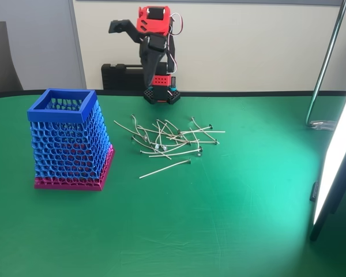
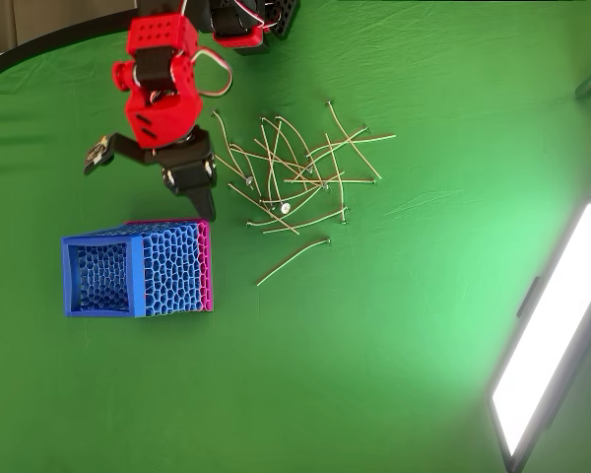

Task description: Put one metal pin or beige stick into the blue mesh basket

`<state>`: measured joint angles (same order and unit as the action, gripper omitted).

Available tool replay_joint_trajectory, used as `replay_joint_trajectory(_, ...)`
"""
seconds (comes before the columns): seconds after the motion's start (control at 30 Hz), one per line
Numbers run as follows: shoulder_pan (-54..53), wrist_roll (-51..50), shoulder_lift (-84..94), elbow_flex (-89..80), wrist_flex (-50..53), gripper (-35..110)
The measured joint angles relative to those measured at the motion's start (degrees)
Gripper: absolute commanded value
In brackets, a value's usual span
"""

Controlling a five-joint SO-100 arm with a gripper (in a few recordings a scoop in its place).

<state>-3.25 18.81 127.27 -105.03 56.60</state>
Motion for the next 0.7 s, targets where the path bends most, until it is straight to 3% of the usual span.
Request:
replay_joint_trajectory(0.43, 1.0, -3.2, 38.4, -45.4, -15.6, 1)
replay_joint_trajectory(0.7, 1.3, -4.7, 50.8, -65.1, -23.3, 1)
